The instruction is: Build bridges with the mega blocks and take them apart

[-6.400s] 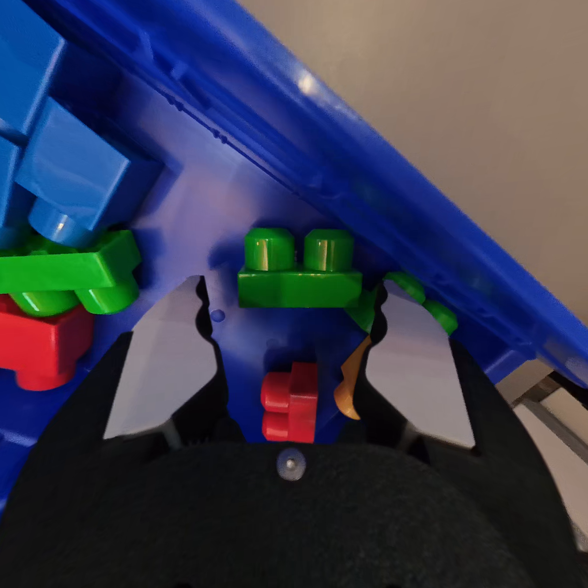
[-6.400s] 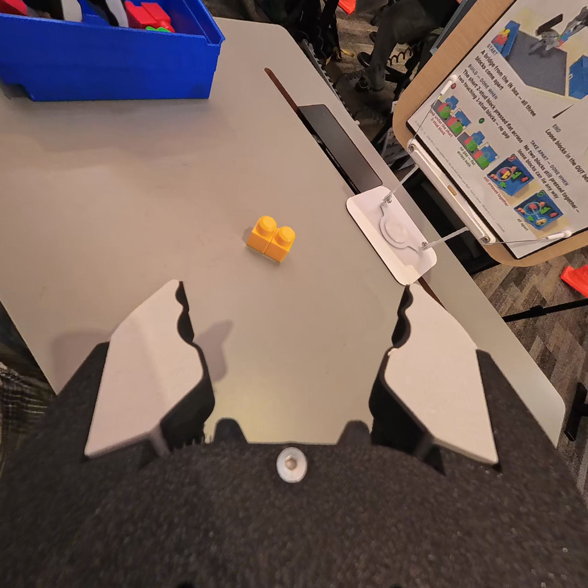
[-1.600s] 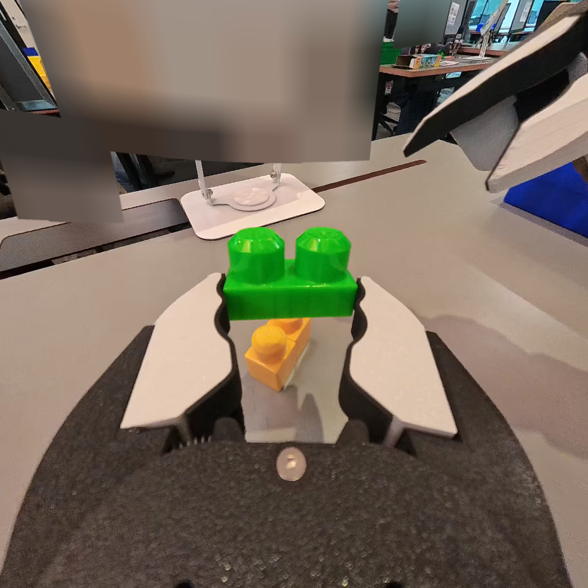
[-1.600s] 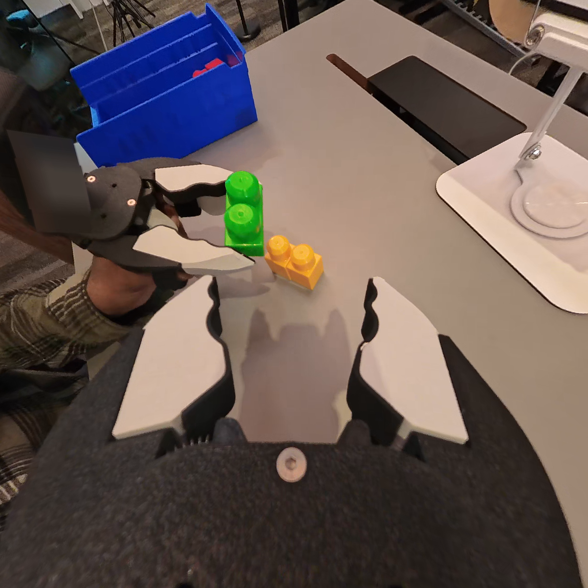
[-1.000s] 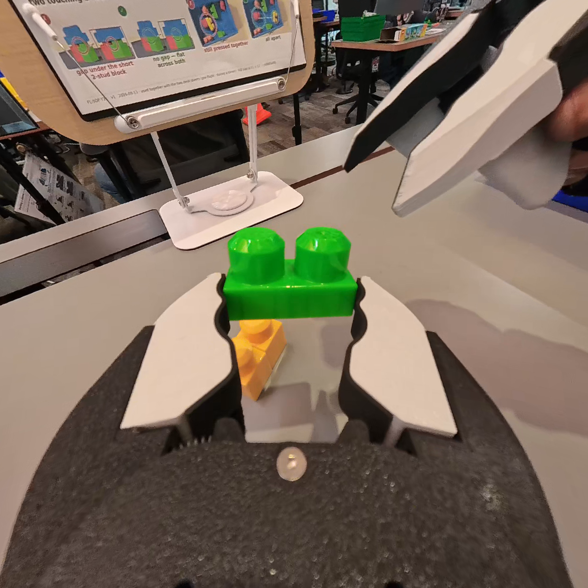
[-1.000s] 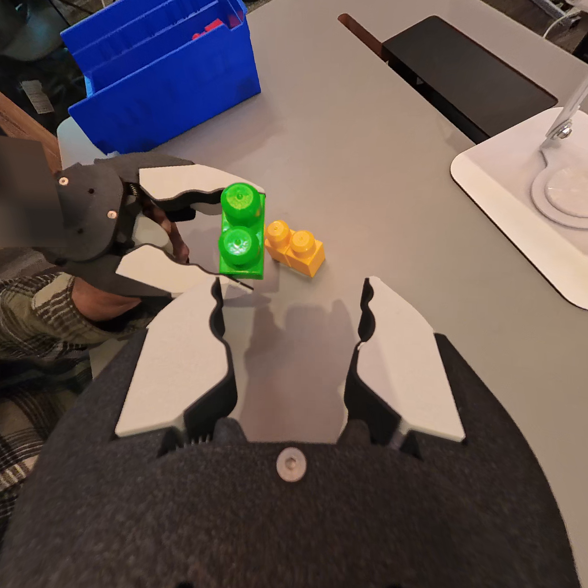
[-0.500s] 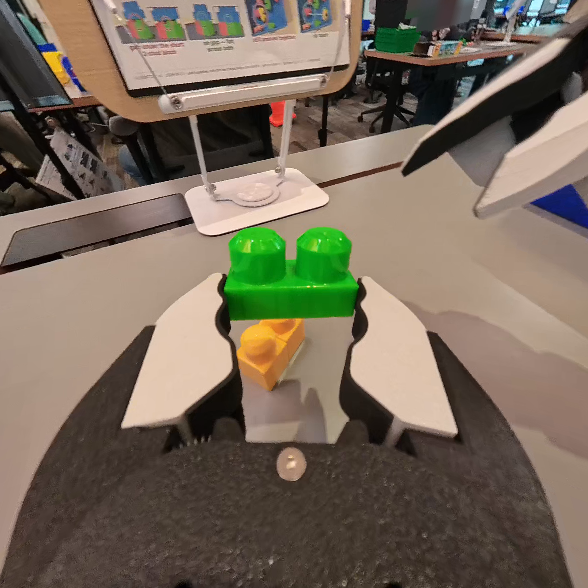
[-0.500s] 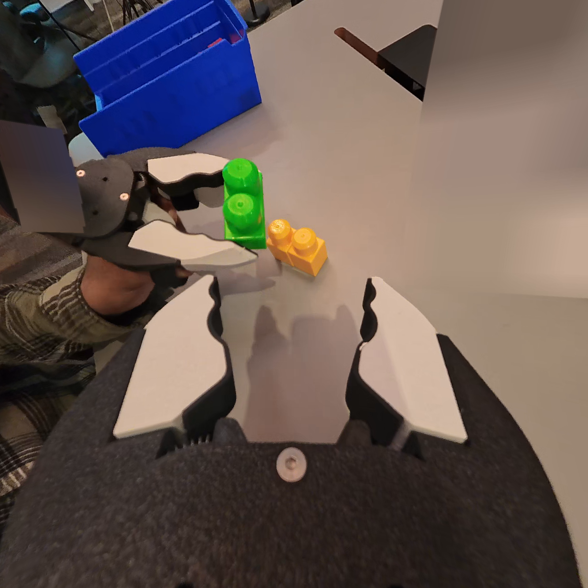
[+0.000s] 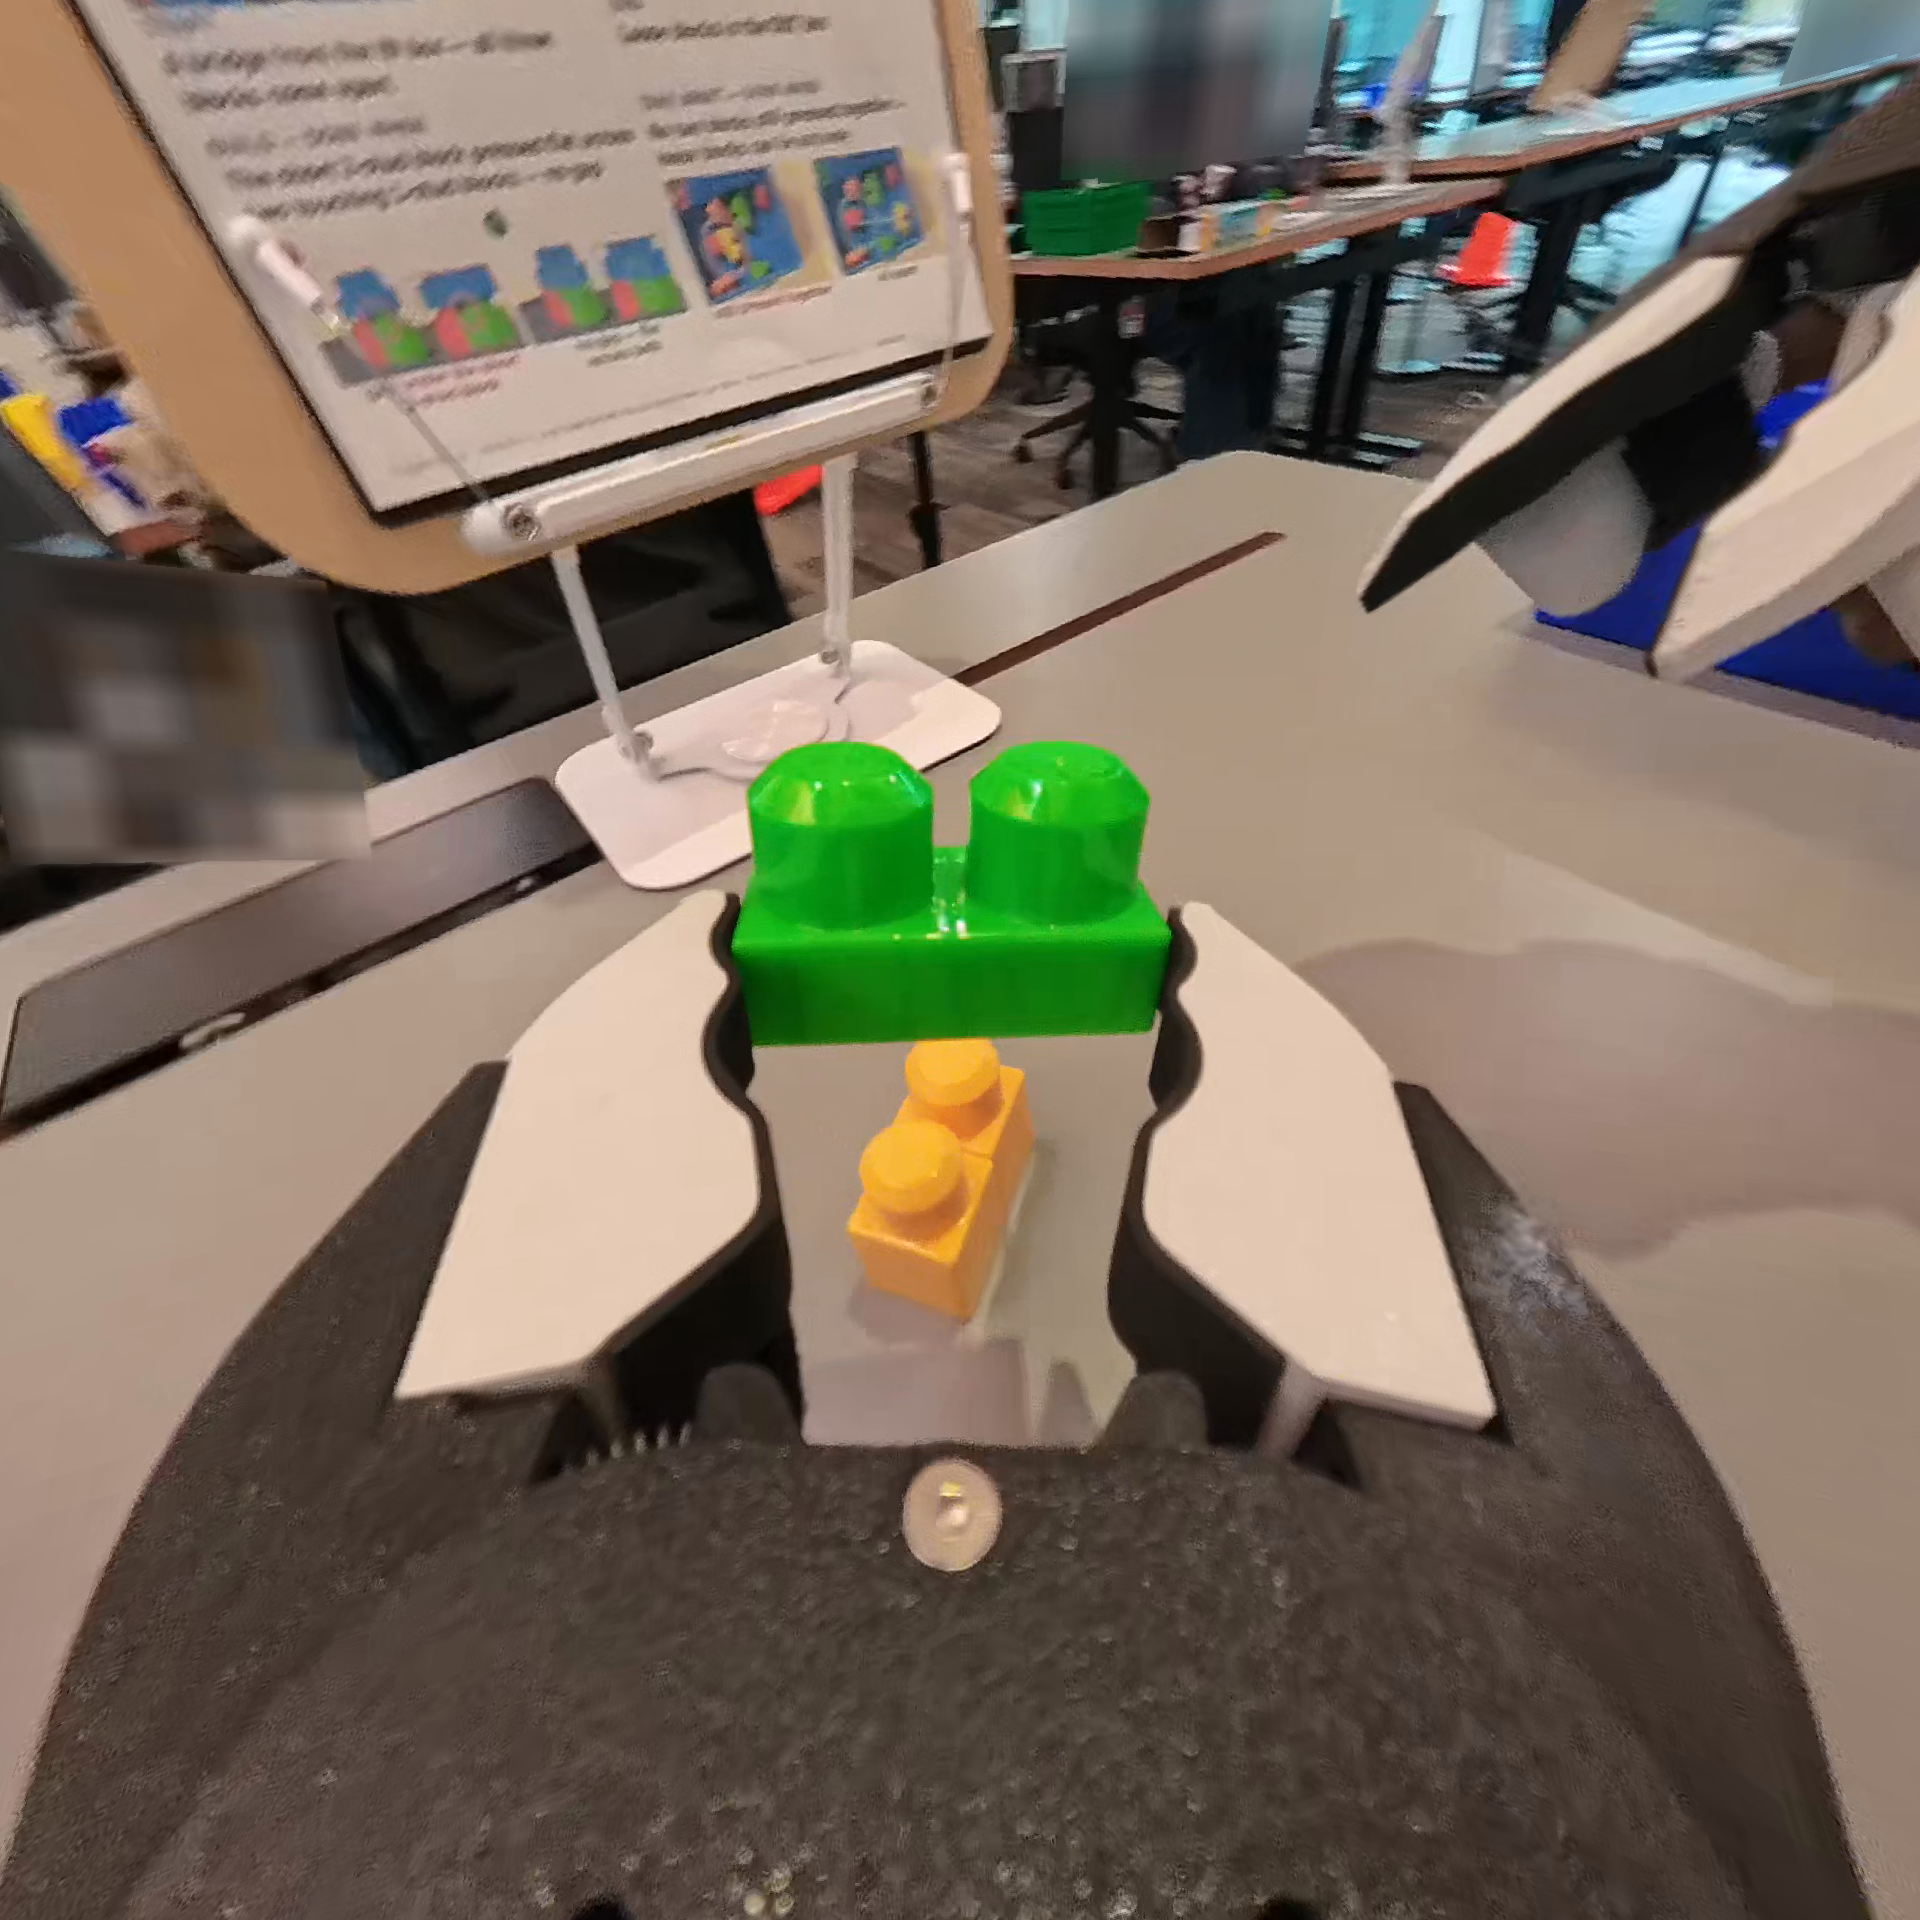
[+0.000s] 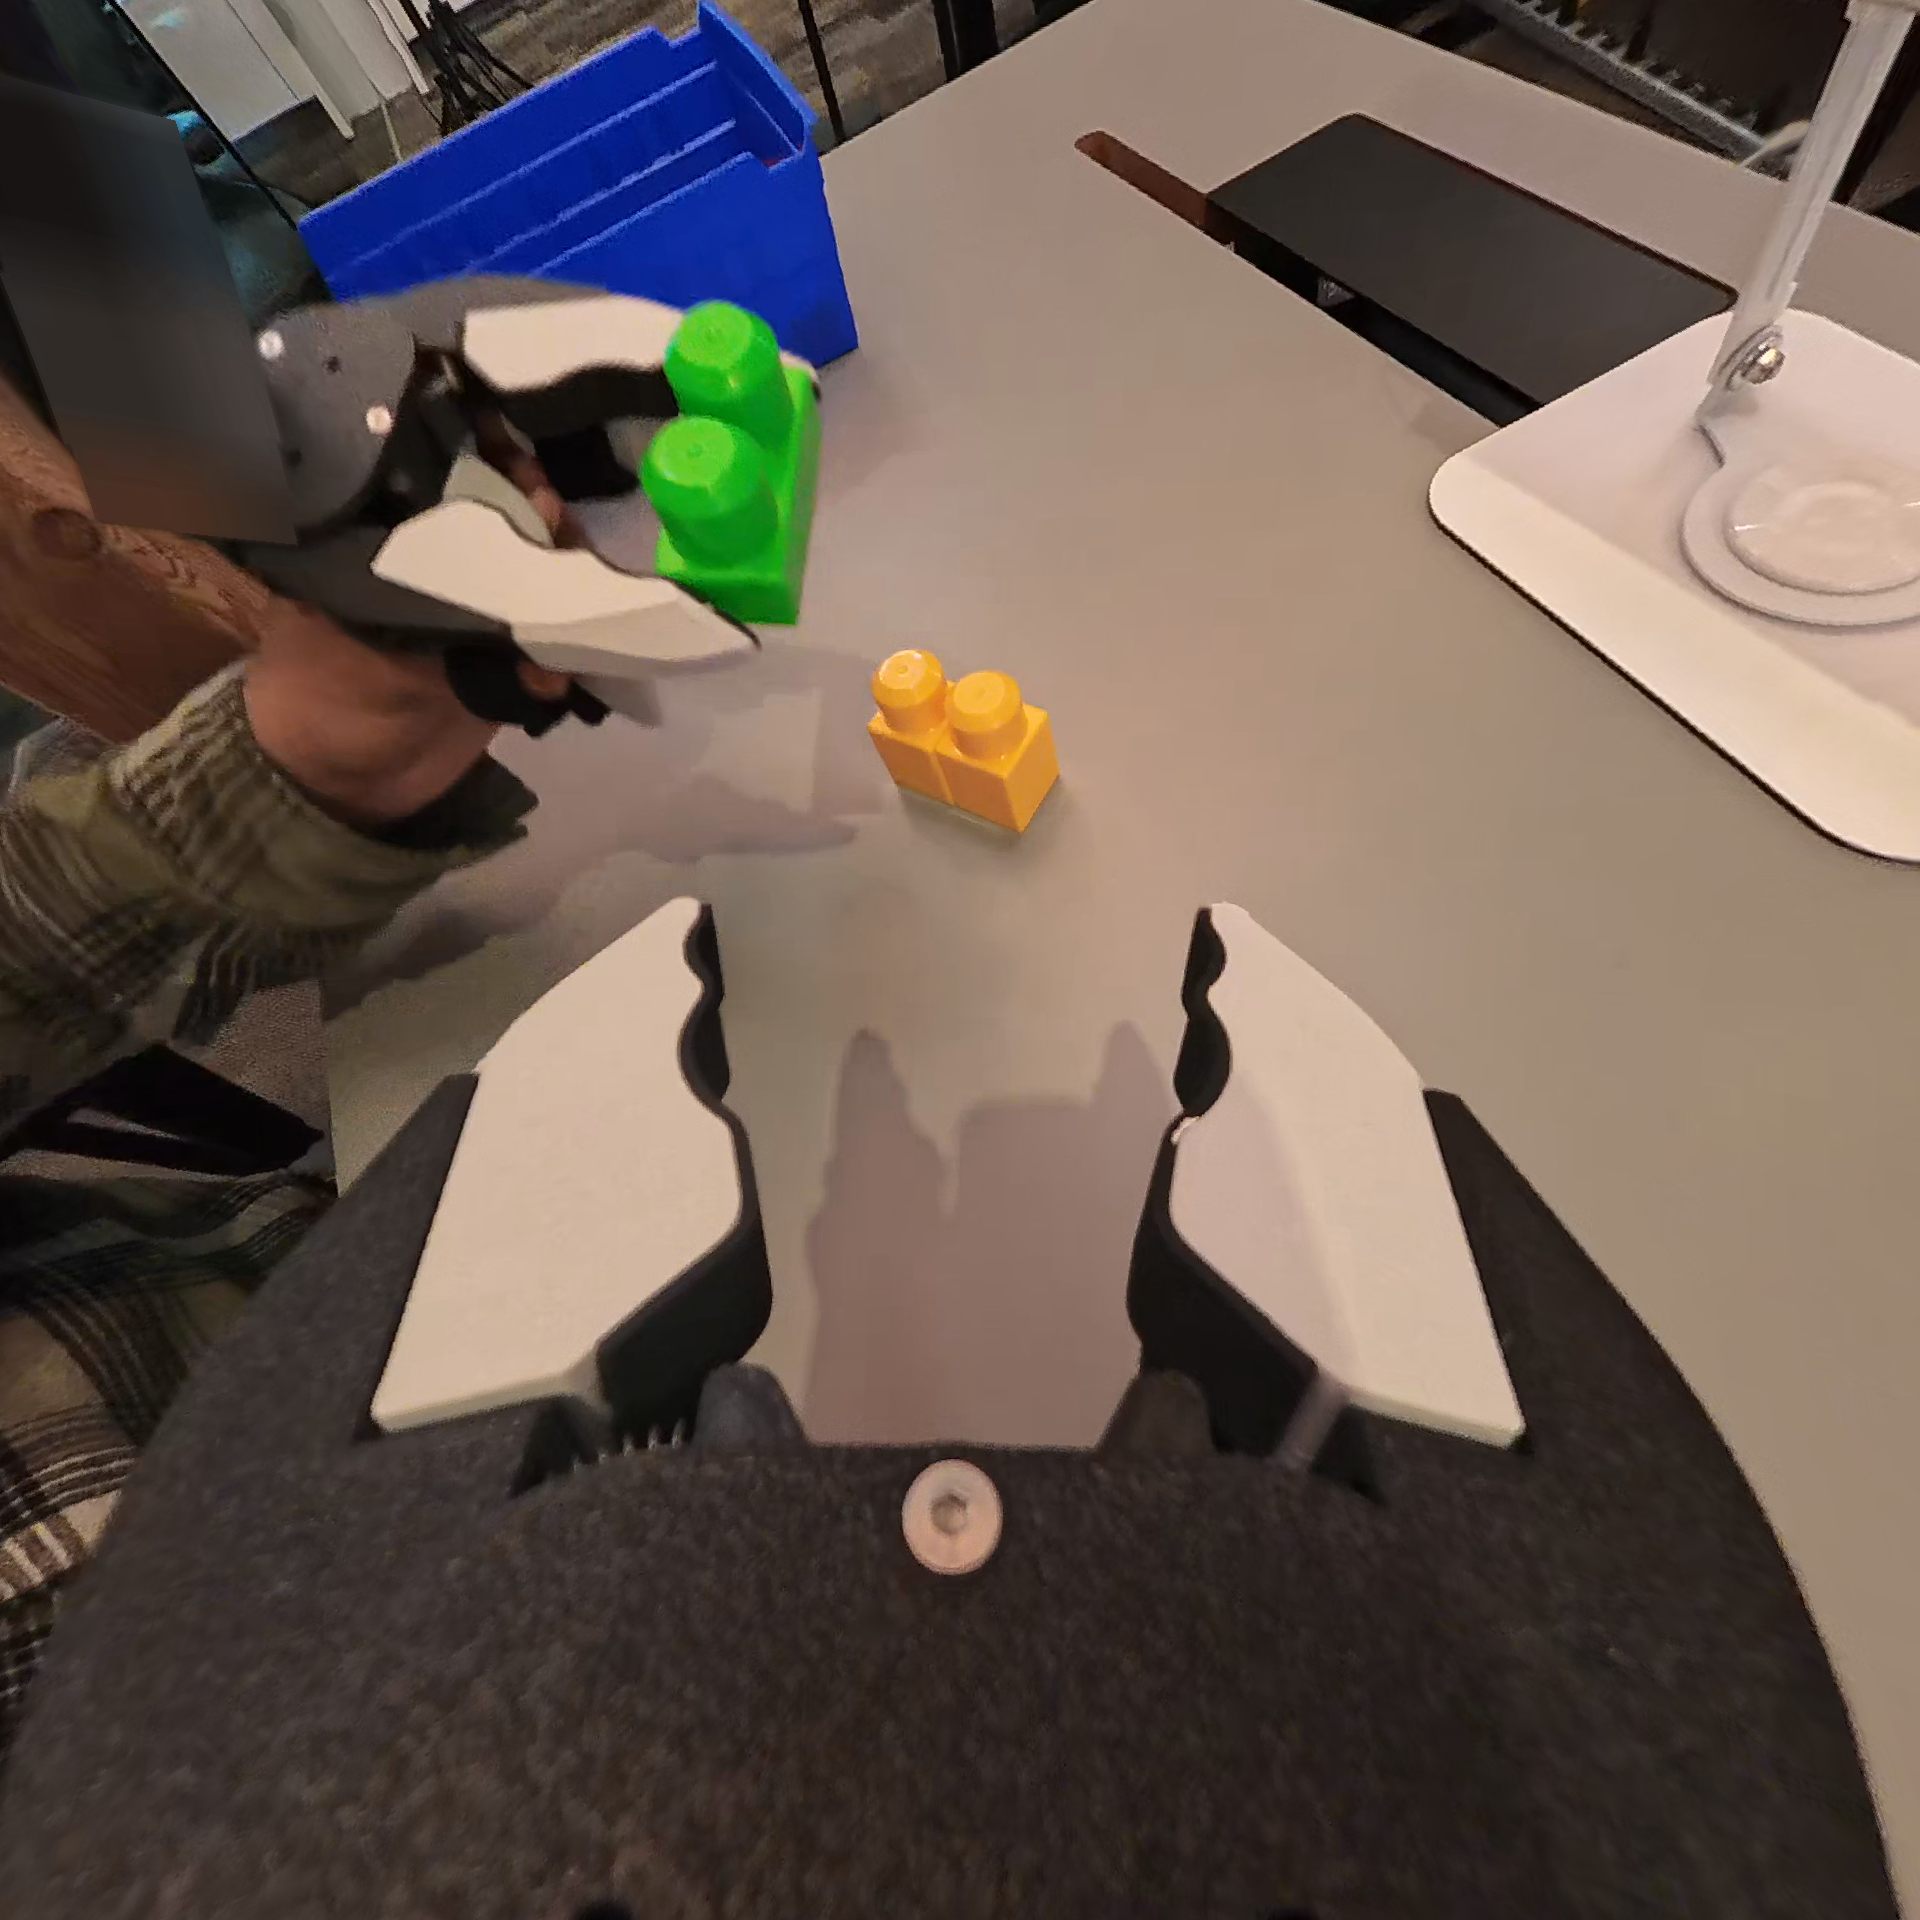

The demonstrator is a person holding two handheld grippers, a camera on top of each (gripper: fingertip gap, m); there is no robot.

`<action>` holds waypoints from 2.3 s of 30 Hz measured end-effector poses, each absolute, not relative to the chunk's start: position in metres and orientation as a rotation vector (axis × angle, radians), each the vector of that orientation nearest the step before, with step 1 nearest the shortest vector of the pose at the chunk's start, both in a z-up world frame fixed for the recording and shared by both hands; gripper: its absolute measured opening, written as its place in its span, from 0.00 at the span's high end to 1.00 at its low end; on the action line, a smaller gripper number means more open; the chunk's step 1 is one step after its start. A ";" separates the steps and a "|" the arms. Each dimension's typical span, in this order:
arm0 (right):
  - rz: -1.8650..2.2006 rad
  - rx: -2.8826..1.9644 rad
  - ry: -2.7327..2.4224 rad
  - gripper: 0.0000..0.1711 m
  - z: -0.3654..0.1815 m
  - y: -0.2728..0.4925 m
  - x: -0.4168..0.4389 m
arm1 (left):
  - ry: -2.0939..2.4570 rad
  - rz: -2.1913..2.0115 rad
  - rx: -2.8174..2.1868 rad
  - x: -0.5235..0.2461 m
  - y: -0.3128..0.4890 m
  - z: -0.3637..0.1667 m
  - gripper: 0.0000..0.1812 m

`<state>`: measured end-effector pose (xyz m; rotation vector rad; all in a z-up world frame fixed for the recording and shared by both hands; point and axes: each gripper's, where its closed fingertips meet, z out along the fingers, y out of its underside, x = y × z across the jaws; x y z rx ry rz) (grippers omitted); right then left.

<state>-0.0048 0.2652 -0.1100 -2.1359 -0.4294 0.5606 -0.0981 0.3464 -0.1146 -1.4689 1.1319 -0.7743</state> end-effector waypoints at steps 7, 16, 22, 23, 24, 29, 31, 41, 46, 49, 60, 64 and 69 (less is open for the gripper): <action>0.548 -2.143 -0.406 0.50 -0.115 0.257 0.004 | 1.594 -1.164 -1.142 -0.107 0.340 -0.091 0.58; 0.522 -2.166 -0.386 0.50 -0.124 0.244 -0.003 | 2.177 -1.757 -0.852 -0.121 0.335 -0.118 0.58; 0.530 -2.152 -0.338 0.51 -0.124 0.231 -0.005 | 2.378 -2.003 -0.713 -0.115 0.339 -0.136 0.58; 0.533 -2.153 -0.332 0.51 -0.125 0.229 -0.006 | 2.378 -2.031 -0.675 -0.112 0.340 -0.136 0.58; 0.535 -2.154 -0.328 0.51 -0.126 0.228 -0.006 | 2.370 -2.054 -0.631 -0.108 0.342 -0.135 0.58; 0.526 -2.170 -0.330 0.50 -0.130 0.226 -0.009 | 2.384 -2.095 -0.399 -0.100 0.346 -0.138 0.58; 0.535 -2.165 -0.336 0.50 -0.129 0.227 -0.011 | 2.427 -2.089 -0.359 -0.099 0.347 -0.145 0.58; 0.538 -2.179 -0.339 0.50 -0.132 0.235 -0.012 | 2.499 -2.106 -0.281 -0.095 0.350 -0.164 0.58; 0.536 -2.175 -0.345 0.50 -0.130 0.237 -0.012 | 2.528 -2.090 -0.264 -0.096 0.348 -0.168 0.58; 0.536 -2.175 -0.350 0.50 -0.129 0.238 -0.014 | 2.559 -2.071 -0.264 -0.097 0.347 -0.171 0.58; 0.529 -2.177 -0.353 0.50 -0.128 0.234 -0.013 | 2.679 -1.917 -0.277 -0.094 0.349 -0.186 0.58; 0.530 -2.175 -0.352 0.51 -0.128 0.235 -0.012 | 2.713 -1.877 -0.271 -0.093 0.351 -0.190 0.58; 0.533 -2.182 -0.351 0.50 -0.131 0.235 -0.011 | 2.674 -1.888 -0.277 -0.090 0.350 -0.187 0.58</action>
